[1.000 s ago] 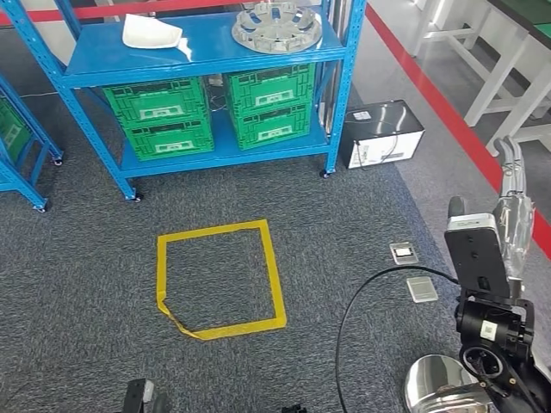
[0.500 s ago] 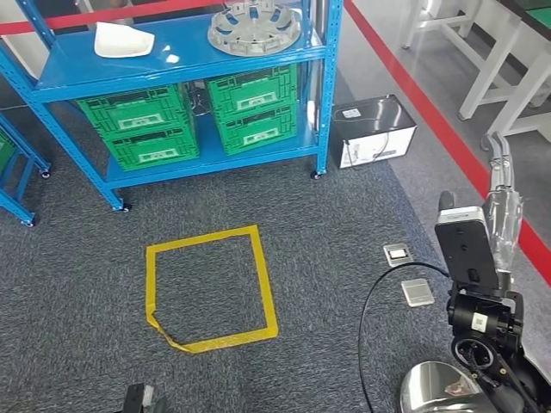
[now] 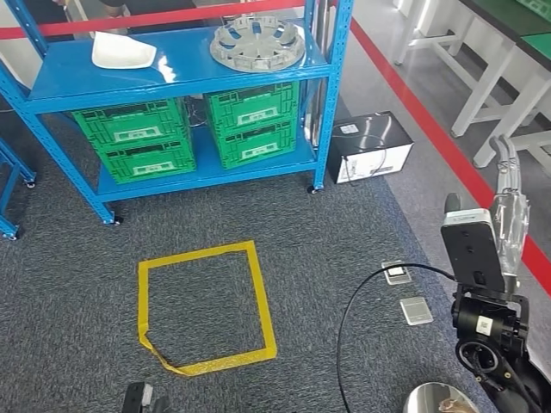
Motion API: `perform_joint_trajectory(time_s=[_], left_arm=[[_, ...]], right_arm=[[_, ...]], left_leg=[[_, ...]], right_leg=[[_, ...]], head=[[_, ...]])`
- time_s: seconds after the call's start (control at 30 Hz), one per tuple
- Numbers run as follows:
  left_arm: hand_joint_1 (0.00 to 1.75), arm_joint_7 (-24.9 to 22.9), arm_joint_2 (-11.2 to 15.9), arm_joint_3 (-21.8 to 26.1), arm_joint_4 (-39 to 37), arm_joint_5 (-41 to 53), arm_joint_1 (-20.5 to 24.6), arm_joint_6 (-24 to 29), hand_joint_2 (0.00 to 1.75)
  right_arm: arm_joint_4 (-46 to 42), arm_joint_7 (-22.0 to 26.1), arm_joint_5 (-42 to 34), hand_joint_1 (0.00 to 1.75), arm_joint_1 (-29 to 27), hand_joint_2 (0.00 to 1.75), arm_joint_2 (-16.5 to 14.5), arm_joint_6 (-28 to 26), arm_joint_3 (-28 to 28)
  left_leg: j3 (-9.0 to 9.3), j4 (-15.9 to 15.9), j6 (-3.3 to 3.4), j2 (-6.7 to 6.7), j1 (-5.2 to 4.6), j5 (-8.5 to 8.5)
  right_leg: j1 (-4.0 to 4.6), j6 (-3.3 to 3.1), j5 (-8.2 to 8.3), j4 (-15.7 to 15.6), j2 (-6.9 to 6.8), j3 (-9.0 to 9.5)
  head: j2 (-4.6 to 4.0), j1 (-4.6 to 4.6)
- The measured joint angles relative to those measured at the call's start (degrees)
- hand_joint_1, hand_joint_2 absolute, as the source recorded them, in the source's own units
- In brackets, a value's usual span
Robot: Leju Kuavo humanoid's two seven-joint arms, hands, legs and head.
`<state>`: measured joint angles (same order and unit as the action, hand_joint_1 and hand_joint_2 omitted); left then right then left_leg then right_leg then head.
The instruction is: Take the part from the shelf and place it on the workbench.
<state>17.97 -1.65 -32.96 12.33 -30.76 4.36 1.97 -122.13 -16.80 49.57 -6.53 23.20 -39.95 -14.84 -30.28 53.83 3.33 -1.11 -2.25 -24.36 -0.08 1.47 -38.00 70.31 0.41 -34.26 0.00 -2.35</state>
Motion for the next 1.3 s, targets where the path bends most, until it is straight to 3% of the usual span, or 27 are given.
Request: perform_joint_trajectory(time_s=[0.03, 0.07, 0.1, 0.17, 0.2, 0.23, 0.3, 0.37, 0.47, 0.5, 0.53, 0.57, 0.67, 0.7, 0.8, 0.83, 0.9, 0.97, 1.03, 1.07, 1.1, 1.17, 1.2, 1.23, 1.3], left_arm=[[0.00, 0.0, 0.0, 0.0, 0.0, 0.0, 0.0, 0.0, 0.00], [0.00, 0.0, 0.0, 0.0, 0.0, 0.0, -0.1, 0.0, 0.00], [0.00, 0.0, -0.1, 0.0, 0.0, 0.0, -0.1, 0.0, 0.00], [0.00, 0.0, -0.2, 0.0, 0.0, 0.0, 0.0, 0.0, 0.00], [0.00, 0.0, -0.3, 0.0, 0.0, 0.0, 0.0, 0.0, 0.00], [0.00, 0.0, -0.4, 0.0, 0.0, 0.0, 0.0, 0.0, 0.00], [0.00, 0.0, -0.4, 0.0, 0.0, 0.0, 0.0, 0.0, 0.00], [0.00, 0.0, -0.4, 0.0, 0.0, 0.0, 0.1, 0.0, 0.00], [0.00, 0.0, -0.5, 0.0, 0.0, 0.0, 0.2, 0.0, 0.00], [0.00, 0.0, -0.5, 0.0, 0.0, 0.0, 0.0, 0.0, 0.00], [0.00, 0.0, -0.4, 0.0, 0.0, 0.0, -0.2, 0.0, 0.00], [0.00, 0.0, -0.4, 0.0, 0.0, 0.0, -0.3, 0.0, 0.00], [0.00, 0.0, -0.4, -0.1, 0.0, 0.0, -0.5, 0.0, 0.00], [0.00, 0.0, -0.4, -0.1, 0.0, 0.0, -0.7, 0.0, 0.00], [0.00, 0.0, -0.3, -0.1, 0.0, 0.0, -0.7, 0.0, 0.00], [0.00, 0.0, -0.3, -0.1, 0.0, 0.0, -0.6, 0.0, 0.00], [0.00, 0.0, -0.3, -0.1, 0.0, 0.0, -0.3, 0.0, 0.00], [0.00, 0.0, -0.3, -0.1, 0.0, 0.0, -0.3, 0.0, 0.00], [0.00, 0.0, -0.4, -0.1, 0.0, 0.0, -0.5, 0.0, 0.00], [0.00, 0.0, -0.4, -0.1, 0.0, 0.0, -0.6, 0.0, 0.00], [0.00, 0.0, -0.4, -0.1, 0.0, 0.0, -0.6, 0.0, 0.00], [0.00, 0.0, -0.5, -0.1, -0.1, 0.0, -0.6, 0.0, 0.00], [0.00, 0.0, -0.6, -0.1, -0.1, 0.0, -0.6, 0.0, 0.00], [0.00, 0.0, -0.6, -0.1, -0.1, 0.0, -0.6, 0.0, 0.00], [0.00, 0.0, -0.6, -0.2, -0.1, 0.0, -0.4, -0.1, 0.00]], right_arm=[[0.0, 0.0, 0.0, 0.00, 0.0, 0.00, 0.0, 0.0, 0.0], [0.0, 0.0, 0.0, 0.00, 0.0, 0.00, 0.0, 0.0, 0.0], [0.0, 0.0, 0.0, 0.00, 0.0, 0.00, 0.0, 0.0, 0.0], [0.0, 0.0, 0.0, 0.00, -0.1, 0.00, 0.0, 0.0, 0.1], [0.0, 0.0, 0.0, 0.00, -0.1, 0.00, 0.0, 0.0, 0.1], [-0.1, 0.0, 0.0, 0.00, -0.1, 0.00, -0.1, 0.0, 0.2], [-0.2, 0.0, 0.0, 0.00, 0.0, 0.00, -0.1, 0.0, 0.3], [-0.2, 0.0, 0.0, 0.00, 0.1, 0.00, -0.1, 0.0, 0.3], [-0.3, 0.0, 0.0, 0.00, 0.1, 0.00, -0.1, 0.0, 0.3], [-0.3, 0.0, 0.0, 0.00, 0.0, 0.00, -0.1, 0.0, 0.3], [-0.3, 0.0, 0.0, 0.00, 0.0, 0.00, -0.1, 0.0, 0.3], [-0.3, 0.0, 0.0, 0.00, 0.0, 0.00, -0.1, 0.0, 0.3], [-0.2, 0.0, 0.0, 0.00, 0.0, 0.00, -0.1, 0.0, 0.2], [-0.2, 0.0, 0.0, 0.00, -0.1, 0.00, -0.2, 0.0, 0.2], [-0.2, 0.0, 0.0, 0.00, 0.1, 0.00, -0.2, 0.0, 0.3], [-0.2, 0.0, 0.0, 0.00, 0.1, 0.00, -0.2, 0.0, 0.3], [-0.3, 0.0, 0.0, 0.00, 0.2, 0.00, -0.2, 0.0, 0.3], [-0.3, 0.0, 0.0, 0.00, 0.1, 0.00, -0.2, 0.0, 0.4], [-0.3, 0.0, 0.0, 0.00, 0.1, 0.00, -0.2, 0.0, 0.4], [-0.3, 0.0, 0.0, 0.00, 0.0, 0.00, -0.2, 0.0, 0.4], [-0.3, -0.1, 0.0, 0.00, 0.0, 0.00, -0.2, 0.0, 0.4], [-0.3, -0.2, 0.0, 0.00, -0.2, 0.00, -0.2, 0.0, 0.5], [-0.3, -0.3, 0.0, 0.00, -0.4, 0.00, -0.2, 0.0, 0.6], [-0.4, -0.4, 0.0, 0.00, -0.6, 0.00, -0.2, 0.0, 0.7], [-0.5, -0.4, 0.1, 0.00, -0.7, 0.00, -0.2, 0.0, 0.8]], left_leg=[[0.81, 0.0, -0.03, 0.00, -0.01, -0.57], [1.67, 0.0, -0.07, -0.01, -0.02, -1.15], [2.49, -0.1, -0.13, -0.01, 0.01, -1.69], [3.61, -0.2, -0.55, -0.24, 0.09, -2.61], [4.00, -0.1, -0.83, -0.31, 0.14, -2.77], [4.23, 0.2, -1.21, -0.38, 0.15, -2.72], [4.38, 1.7, -1.85, -0.24, -0.02, -2.72], [1.87, 6.7, -2.74, -0.03, 0.16, -3.77], [-6.31, 17.5, -4.25, 0.21, 1.40, -8.56], [-8.09, 18.5, -4.62, 0.27, 1.77, -9.97], [-8.92, 17.6, -4.96, 0.36, 2.10, -10.34], [-8.97, 14.9, -5.23, 0.51, 2.41, -9.16], [-7.90, 4.5, -5.47, 1.31, 2.99, 0.41], [-7.52, 2.9, -5.19, 1.52, 2.98, 2.23], [-5.42, 1.9, -3.56, 1.44, 3.03, 2.29], [-4.61, 1.6, -3.04, 1.37, 3.08, 2.23], [-3.28, 1.6, -2.23, 1.37, 2.96, 1.55], [-2.04, 1.6, -1.80, 1.27, 2.71, 0.32], [-0.16, 1.5, -1.66, 1.10, 2.50, -1.19], [0.99, 1.4, -1.66, 1.03, 2.44, -2.02], [2.07, 1.3, -1.70, 0.97, 2.40, -2.84], [3.78, 1.4, -1.96, 0.76, 2.21, -4.35], [4.42, 1.2, -2.21, 0.65, 2.11, -5.10], [4.97, 1.4, -2.51, 0.53, 1.99, -5.45], [5.05, 3.4, -3.18, 0.48, 1.84, -5.11]], right_leg=[[0.02, -0.07, 0.93, -1.9, -0.01, -0.19], [0.11, -0.28, 3.23, -5.4, -0.03, 0.48], [0.25, -0.70, 6.59, -9.4, -0.05, 1.57], [0.70, -1.64, 10.33, -14.6, -0.05, 2.81], [0.84, -2.16, 10.93, -15.5, 0.04, 3.06], [0.89, -2.58, 10.43, -15.9, 0.14, 3.23], [0.37, -3.20, 11.01, -16.8, 0.18, 4.94], [-0.26, -3.29, 11.03, -17.0, 0.02, 6.47], [-0.94, -3.00, 9.94, -17.1, 0.06, 7.39], [-1.22, -2.78, 9.40, -17.1, 0.15, 7.90], [-1.51, -2.52, 8.78, -17.1, 0.24, 8.60], [-1.78, -2.20, 8.07, -17.1, 0.29, 9.46], [-2.10, -1.02, 5.63, -17.3, 0.20, 11.51], [-2.02, -0.58, 4.89, -17.7, 0.16, 12.30], [-1.93, 0.75, 5.45, -15.8, 0.17, 14.07], [-1.97, 0.95, 6.06, -13.0, 0.13, 13.06], [-1.91, 0.95, 5.11, -5.7, -0.04, 8.27], [-1.58, 0.92, 0.79, 0.0, -0.06, 2.71], [-1.22, 0.82, -3.57, 0.3, -0.06, -0.49], [-1.05, 0.54, -3.62, -1.6, -0.06, -1.07], [-0.83, 0.11, -1.34, -4.6, -0.10, -1.28], [-0.37, -0.87, 7.50, -10.8, -0.18, -1.60], [-0.15, -1.18, 11.03, -12.6, -0.15, -1.56], [-0.13, -1.44, 12.82, -13.6, -0.06, -1.38], [-0.36, -1.95, 12.63, -14.0, 0.14, 0.26]], head=[[0.00, -0.13], [0.00, -0.28], [0.00, -0.36], [0.00, -0.28], [0.00, -0.28], [0.00, -0.34], [-0.01, -0.61], [-0.02, -0.09], [-0.01, 0.65], [0.00, 0.74], [0.00, 0.81], [0.00, 0.94], [-0.01, 1.50], [-0.01, 1.57], [-0.01, 1.10], [-0.01, 0.77], [0.00, -0.02], [0.00, -0.67], [0.00, -1.20], [0.00, -1.41], [0.00, -1.65], [0.00, -1.96], [0.00, -1.98], [0.00, -1.92], [0.00, -1.73]])
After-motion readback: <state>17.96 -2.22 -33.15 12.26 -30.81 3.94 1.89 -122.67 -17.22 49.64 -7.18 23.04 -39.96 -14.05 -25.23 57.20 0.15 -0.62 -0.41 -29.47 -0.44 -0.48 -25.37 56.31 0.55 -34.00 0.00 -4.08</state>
